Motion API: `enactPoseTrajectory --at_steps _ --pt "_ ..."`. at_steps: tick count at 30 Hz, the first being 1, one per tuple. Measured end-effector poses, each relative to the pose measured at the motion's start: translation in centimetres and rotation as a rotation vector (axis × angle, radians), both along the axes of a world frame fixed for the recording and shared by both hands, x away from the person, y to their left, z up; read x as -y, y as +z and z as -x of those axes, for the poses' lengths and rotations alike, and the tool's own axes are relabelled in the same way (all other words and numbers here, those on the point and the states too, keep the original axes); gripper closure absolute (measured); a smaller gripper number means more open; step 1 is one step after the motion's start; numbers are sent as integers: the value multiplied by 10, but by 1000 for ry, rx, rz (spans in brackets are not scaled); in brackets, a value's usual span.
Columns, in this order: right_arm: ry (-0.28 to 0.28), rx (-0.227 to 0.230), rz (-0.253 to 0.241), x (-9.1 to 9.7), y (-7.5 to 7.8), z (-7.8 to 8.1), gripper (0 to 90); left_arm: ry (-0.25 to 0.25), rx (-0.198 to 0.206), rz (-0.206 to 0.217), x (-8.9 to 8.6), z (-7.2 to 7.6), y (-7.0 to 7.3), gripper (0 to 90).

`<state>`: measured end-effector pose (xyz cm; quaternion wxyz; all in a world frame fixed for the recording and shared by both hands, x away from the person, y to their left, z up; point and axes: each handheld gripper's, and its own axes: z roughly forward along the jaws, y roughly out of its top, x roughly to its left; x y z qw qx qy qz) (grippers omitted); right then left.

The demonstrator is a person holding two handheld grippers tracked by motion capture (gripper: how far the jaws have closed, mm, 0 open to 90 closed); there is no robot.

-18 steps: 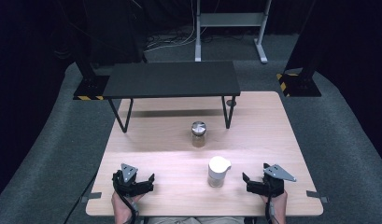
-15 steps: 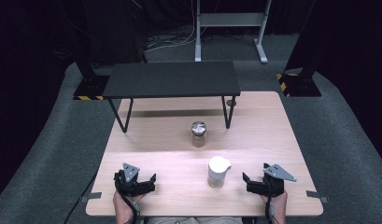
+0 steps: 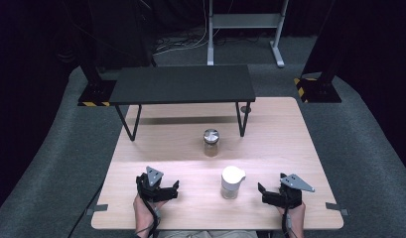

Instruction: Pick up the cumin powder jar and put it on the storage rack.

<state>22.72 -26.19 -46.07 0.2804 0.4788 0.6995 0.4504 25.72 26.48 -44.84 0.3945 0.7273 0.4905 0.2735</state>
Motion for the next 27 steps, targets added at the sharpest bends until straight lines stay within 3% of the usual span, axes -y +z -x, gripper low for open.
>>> enactPoseTrajectory --at_steps 7,15,27 --pt "-2 16 -19 3 -3 1 29 -59 -2 -36 23 -24 6 1" --pt "4 13 -18 4 -2 1 30 -112 16 -46 43 -41 10 1" --pt "6 7 -27 5 -2 -1 30 -161 26 -14 69 -79 10 0"
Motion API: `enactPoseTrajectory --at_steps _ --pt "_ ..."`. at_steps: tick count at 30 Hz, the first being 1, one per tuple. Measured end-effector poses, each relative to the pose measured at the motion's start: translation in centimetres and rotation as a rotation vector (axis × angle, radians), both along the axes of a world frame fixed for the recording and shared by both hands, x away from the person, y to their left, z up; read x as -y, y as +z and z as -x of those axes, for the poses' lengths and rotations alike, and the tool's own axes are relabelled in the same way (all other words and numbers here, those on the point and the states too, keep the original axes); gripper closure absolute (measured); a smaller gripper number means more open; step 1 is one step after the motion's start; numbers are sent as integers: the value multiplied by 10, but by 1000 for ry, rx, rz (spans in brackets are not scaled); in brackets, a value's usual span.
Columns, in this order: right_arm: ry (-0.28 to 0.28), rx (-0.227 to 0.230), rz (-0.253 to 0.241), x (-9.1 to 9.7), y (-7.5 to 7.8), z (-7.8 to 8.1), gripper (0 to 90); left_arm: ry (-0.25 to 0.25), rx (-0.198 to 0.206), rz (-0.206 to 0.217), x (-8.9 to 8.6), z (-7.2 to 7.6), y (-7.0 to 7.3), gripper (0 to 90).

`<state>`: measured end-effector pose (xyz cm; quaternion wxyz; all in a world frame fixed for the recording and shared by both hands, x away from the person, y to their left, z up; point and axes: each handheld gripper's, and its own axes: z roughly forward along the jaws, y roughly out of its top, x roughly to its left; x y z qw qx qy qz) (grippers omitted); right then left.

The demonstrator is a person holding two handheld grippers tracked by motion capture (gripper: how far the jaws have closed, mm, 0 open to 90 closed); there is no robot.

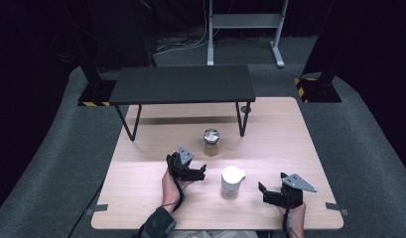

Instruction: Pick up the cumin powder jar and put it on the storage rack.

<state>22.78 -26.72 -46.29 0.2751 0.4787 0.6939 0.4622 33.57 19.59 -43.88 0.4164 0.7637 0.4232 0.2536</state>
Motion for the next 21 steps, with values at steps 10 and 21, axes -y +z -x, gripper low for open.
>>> enactPoseTrajectory --at_steps 10,21 --pt "-8 13 -14 1 -2 2 30 -12 6 10 27 -29 -2 0" --pt "-2 13 -23 3 -3 2 35 -32 1 27 40 -64 -3 0"
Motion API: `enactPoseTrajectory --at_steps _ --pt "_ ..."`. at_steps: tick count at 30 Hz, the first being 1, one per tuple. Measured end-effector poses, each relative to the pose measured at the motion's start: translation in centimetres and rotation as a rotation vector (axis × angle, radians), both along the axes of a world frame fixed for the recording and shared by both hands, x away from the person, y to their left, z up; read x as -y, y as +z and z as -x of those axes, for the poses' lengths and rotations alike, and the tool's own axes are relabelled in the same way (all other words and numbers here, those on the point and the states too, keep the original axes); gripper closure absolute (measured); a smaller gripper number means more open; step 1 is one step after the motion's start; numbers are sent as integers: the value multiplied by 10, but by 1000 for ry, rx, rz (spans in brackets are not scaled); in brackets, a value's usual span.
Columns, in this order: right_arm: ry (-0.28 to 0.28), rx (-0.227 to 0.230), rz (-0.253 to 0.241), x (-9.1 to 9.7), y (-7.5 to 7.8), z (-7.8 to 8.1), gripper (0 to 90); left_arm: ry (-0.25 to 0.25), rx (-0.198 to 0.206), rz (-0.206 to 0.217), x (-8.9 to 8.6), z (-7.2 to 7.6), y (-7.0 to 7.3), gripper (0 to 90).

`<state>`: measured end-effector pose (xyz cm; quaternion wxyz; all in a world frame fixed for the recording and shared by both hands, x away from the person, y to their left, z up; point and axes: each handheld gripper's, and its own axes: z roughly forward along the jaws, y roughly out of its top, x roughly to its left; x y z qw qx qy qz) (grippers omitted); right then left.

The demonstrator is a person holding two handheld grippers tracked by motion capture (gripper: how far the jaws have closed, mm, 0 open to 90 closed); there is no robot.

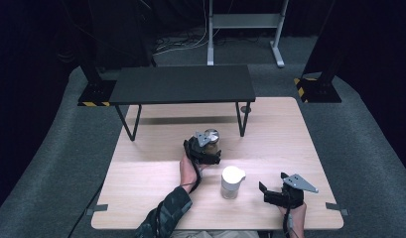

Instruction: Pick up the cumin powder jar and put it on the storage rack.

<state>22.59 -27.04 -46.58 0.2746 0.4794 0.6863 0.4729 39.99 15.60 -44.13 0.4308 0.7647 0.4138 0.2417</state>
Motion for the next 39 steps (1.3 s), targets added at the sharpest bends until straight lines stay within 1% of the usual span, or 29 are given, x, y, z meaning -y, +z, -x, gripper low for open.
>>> enactPoseTrajectory --at_steps 2,3,4,5,6,7,8,9,11,15,18,19,20,23,29,31,34,39 --pt "2 0 -3 1 0 0 36 -10 7 1 3 -5 0 0" --pt "2 2 -4 1 0 0 36 -10 7 1 3 -5 0 0" --pt "2 4 -3 1 -1 0 36 -13 15 0 4 -7 0 0" --pt "2 4 -3 1 -1 0 36 -5 27 -1 7 -9 0 0" --pt "0 7 -4 1 -1 1 36 15 23 -3 11 -11 0 0" --pt "-2 13 -3 0 -2 2 36 2 14 16 8 -15 -1 298" --pt "-3 15 -3 0 -2 3 36 -8 0 46 4 -20 -2 304" --pt "-3 15 -3 0 -2 3 36 4 10 21 8 -20 -1 304" --pt "-4 25 -8 1 -3 4 37 -1 10 39 6 -21 -3 306" --pt "2 26 -13 2 -4 4 37 -20 12 47 3 -21 -4 306" --pt "-1 28 -11 2 -4 4 37 -29 4 62 -1 -22 -4 306" --pt "-3 27 -11 2 -4 4 37 -33 -5 79 -4 -23 -4 305" --pt "-4 25 -11 1 -4 4 37 -38 -9 86 -6 -24 -4 306" --pt "-2 25 -8 1 -3 4 37 -44 -6 90 -8 -23 -3 305" --pt "-6 23 -8 1 -3 4 37 -57 5 87 -14 -17 1 306" --pt "-10 16 -7 0 -2 3 38 -61 2 90 -17 -16 3 305" --pt "-11 7 -4 -1 -1 2 46 -61 13 95 -21 -12 6 306" --pt "-12 1 -7 0 0 1 49 -67 27 88 -28 -4 12 305"
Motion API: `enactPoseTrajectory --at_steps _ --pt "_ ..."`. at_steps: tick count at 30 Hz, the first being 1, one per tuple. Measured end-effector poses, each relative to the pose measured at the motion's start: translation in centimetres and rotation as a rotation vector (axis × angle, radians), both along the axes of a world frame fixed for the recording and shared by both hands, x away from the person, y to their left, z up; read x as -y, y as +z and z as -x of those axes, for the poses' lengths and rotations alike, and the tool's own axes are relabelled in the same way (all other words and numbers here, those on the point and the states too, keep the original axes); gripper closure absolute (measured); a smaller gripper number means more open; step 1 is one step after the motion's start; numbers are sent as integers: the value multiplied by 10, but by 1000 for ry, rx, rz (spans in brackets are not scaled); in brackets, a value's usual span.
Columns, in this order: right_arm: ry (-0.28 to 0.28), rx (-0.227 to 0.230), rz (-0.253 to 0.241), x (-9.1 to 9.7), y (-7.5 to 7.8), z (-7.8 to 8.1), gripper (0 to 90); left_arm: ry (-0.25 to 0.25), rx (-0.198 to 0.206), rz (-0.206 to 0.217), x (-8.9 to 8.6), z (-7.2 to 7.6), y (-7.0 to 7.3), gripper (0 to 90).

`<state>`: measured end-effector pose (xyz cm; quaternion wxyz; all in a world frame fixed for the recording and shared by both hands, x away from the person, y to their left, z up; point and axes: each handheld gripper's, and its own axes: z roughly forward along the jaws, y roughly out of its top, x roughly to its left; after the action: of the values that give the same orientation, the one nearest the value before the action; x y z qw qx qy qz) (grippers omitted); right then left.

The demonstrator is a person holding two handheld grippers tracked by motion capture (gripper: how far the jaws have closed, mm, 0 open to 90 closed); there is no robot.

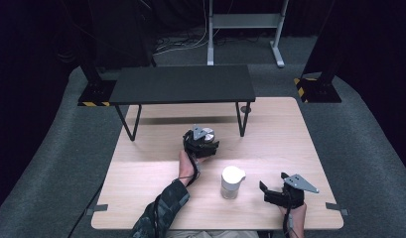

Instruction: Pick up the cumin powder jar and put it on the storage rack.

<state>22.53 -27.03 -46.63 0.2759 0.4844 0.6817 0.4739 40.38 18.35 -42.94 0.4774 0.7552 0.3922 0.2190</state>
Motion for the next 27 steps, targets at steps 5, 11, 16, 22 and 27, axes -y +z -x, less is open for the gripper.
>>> enactPoseTrajectory --at_steps 5,11,16,22,27 --pt "-1 -2 4 -1 1 0 47 -3 -4 -1 -8 5 4 305" --pt "-3 2 12 -2 1 1 51 7 -1 12 -21 11 7 305" --pt "-14 2 -4 -1 0 1 53 15 -3 6 -31 16 10 305" --pt "-11 -8 -13 1 0 -1 49 35 -7 17 -45 22 10 305" --pt "-21 -6 -11 -1 0 0 47 39 -16 15 -55 26 10 305"
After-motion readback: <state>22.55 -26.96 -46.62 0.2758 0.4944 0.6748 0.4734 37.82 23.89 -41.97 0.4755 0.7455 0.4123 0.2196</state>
